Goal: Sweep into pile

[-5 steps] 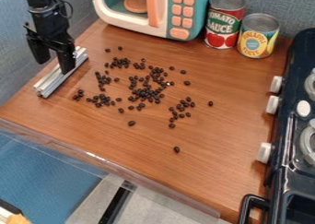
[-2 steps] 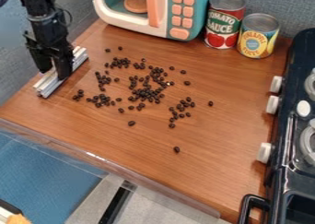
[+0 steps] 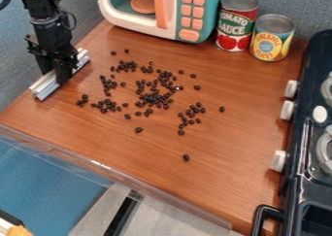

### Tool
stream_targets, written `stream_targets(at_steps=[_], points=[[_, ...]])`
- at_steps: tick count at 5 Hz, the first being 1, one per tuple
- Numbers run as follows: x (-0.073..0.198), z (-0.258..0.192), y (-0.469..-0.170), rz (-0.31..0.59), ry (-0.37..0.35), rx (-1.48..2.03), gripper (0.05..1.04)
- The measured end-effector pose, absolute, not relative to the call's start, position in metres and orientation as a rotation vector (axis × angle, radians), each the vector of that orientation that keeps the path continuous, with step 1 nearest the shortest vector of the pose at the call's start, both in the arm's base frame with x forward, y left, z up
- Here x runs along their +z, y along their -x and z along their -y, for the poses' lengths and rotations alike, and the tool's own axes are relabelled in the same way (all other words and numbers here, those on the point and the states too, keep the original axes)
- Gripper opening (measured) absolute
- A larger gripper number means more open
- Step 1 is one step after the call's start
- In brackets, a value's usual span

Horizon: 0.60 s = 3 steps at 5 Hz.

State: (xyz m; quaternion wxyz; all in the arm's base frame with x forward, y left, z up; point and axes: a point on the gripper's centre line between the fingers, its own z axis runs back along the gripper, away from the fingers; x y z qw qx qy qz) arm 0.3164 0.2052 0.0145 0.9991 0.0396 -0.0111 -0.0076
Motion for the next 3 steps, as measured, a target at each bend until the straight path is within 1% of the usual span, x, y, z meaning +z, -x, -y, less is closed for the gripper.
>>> stream_targets(at_steps=[3], points=[[0.010, -0.176, -0.313, 0.047, -0.093, -0.031, 0.384]])
